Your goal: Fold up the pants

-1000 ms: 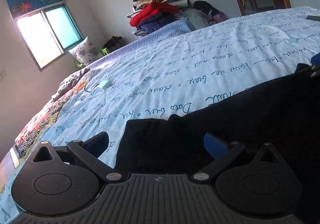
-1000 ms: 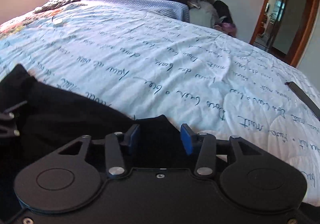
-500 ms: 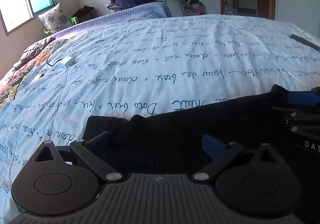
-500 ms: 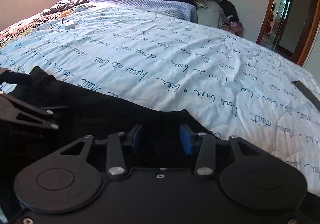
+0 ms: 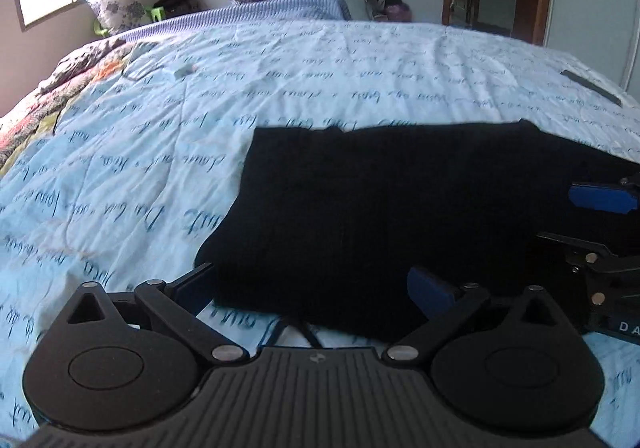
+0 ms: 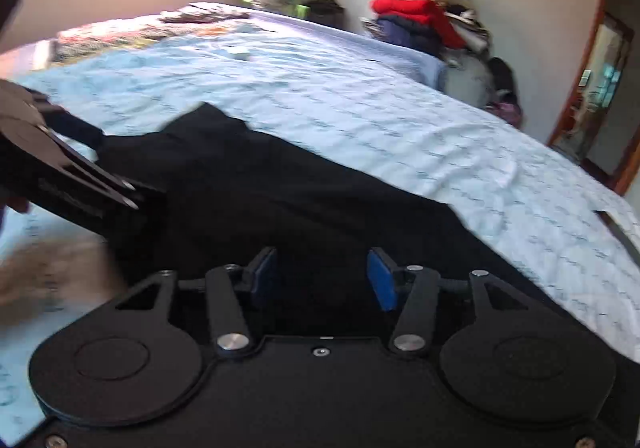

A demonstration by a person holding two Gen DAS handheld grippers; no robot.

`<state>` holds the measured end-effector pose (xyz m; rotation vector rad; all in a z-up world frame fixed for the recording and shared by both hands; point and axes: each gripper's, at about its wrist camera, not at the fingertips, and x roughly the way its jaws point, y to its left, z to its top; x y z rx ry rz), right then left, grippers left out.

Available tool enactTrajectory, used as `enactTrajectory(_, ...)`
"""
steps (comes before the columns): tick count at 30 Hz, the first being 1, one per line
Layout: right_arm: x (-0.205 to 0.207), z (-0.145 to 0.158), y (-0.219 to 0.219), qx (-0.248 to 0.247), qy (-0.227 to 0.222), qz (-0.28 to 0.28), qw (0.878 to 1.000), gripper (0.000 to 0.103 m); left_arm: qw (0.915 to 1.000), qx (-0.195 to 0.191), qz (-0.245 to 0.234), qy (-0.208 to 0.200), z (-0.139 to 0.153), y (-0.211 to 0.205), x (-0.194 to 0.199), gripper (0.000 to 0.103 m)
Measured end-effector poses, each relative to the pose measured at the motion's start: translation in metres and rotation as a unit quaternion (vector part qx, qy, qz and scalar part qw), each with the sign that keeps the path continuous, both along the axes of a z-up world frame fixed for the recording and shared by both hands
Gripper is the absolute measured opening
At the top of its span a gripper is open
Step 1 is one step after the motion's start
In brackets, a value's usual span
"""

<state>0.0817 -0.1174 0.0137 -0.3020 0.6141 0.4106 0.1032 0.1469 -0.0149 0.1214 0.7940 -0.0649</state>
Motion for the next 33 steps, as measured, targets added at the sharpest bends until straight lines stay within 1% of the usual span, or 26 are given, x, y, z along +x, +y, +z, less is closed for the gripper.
enactTrajectory(1,-0.001,-0.006,0.005,-0.02,0.001,0.0,1.0,0.053,0.9998,-0.01,0.016,0.005,-0.001,0.011,-0.003,0.103)
enactTrajectory(2,-0.003,-0.011,0.01,-0.035,-0.009,-0.008,0.999,0.053,0.999,-0.029,0.033,0.007,0.0,0.024,-0.009,0.103)
enactTrajectory(4,-0.011,-0.005,0.016,-0.033,-0.022,-0.021,0.999,0.053,0.9957,-0.065,0.067,-0.002,0.009,0.048,-0.021,0.102)
enactTrajectory(5,-0.017,0.002,0.022,-0.023,-0.033,-0.017,0.999,0.053,0.9928,-0.074,0.093,-0.014,0.015,0.061,-0.027,0.102)
enactTrajectory(7,-0.03,0.013,0.039,-0.013,-0.058,0.022,0.998,0.053,0.9865,-0.079,0.14,-0.029,0.026,0.083,-0.034,0.102)
enactTrajectory(9,-0.044,0.016,0.065,-0.035,-0.096,0.069,0.992,0.053,0.9805,-0.093,0.171,-0.032,0.033,0.101,-0.034,0.102)
enactTrajectory(10,-0.049,0.014,0.081,-0.061,-0.112,0.093,0.987,0.053,0.9782,-0.104,0.177,-0.029,0.034,0.108,-0.033,0.102)
enactTrajectory(12,-0.056,0.002,0.112,-0.13,-0.141,0.132,0.973,0.052,0.9721,-0.138,0.189,-0.01,0.035,0.122,-0.03,0.102)
enactTrajectory(14,-0.059,-0.009,0.133,-0.184,-0.171,0.149,0.956,0.052,0.9613,-0.195,0.194,0.004,0.031,0.134,-0.03,0.102)
enactTrajectory(15,-0.059,-0.014,0.141,-0.205,-0.175,0.157,0.95,0.052,0.9553,-0.224,0.193,0.011,0.029,0.139,-0.03,0.102)
enactTrajectory(17,-0.058,-0.021,0.152,-0.234,-0.174,0.171,0.941,0.051,0.9413,-0.281,0.186,0.027,0.023,0.147,-0.028,0.102)
enactTrajectory(19,-0.058,-0.023,0.158,-0.251,-0.169,0.181,0.936,0.051,0.9305,-0.318,0.179,0.033,0.019,0.15,-0.026,0.102)
enactTrajectory(20,-0.058,-0.024,0.16,-0.255,-0.168,0.183,0.934,0.051,0.927,-0.33,0.175,0.036,0.018,0.151,-0.024,0.102)
enactTrajectory(23,-0.054,-0.026,0.166,-0.26,-0.173,0.183,0.932,0.05,0.9168,-0.366,0.152,0.046,0.017,0.147,-0.018,0.102)
enactTrajectory(25,-0.049,-0.028,0.17,-0.258,-0.172,0.183,0.933,0.044,0.9112,-0.384,0.139,0.052,0.016,0.143,-0.011,0.102)
enactTrajectory(26,-0.047,-0.028,0.17,-0.252,-0.166,0.186,0.935,0.032,0.9117,-0.385,0.134,0.053,0.015,0.141,-0.006,0.102)
enactTrajectory(27,-0.047,-0.027,0.171,-0.248,-0.162,0.188,0.936,0.025,0.9147,-0.379,0.129,0.054,0.014,0.137,0.0,0.102)
enactTrajectory(28,-0.048,-0.028,0.173,-0.249,-0.165,0.188,0.935,0.023,0.9174,-0.373,0.126,0.058,0.013,0.135,0.005,0.102)
enactTrajectory(29,-0.049,-0.028,0.173,-0.249,-0.169,0.188,0.935,0.019,0.9183,-0.37,0.126,0.065,0.01,0.133,0.01,0.102)
enactTrajectory(30,-0.05,-0.027,0.171,-0.24,-0.17,0.184,0.938,0.016,0.917,-0.373,0.123,0.069,0.008,0.132,0.015,0.102)
enactTrajectory(31,-0.05,-0.024,0.169,-0.227,-0.168,0.18,0.942,0.015,0.9142,-0.381,0.117,0.075,0.004,0.133,0.019,0.102)
enactTrajectory(32,-0.049,-0.019,0.165,-0.208,-0.162,0.174,0.949,0.012,0.9085,-0.393,0.114,0.083,0.001,0.134,0.023,0.102)
enactTrajectory(33,-0.047,-0.012,0.161,-0.183,-0.156,0.168,0.956,0.011,0.9007,-0.41,0.113,0.088,-0.003,0.136,0.026,0.102)
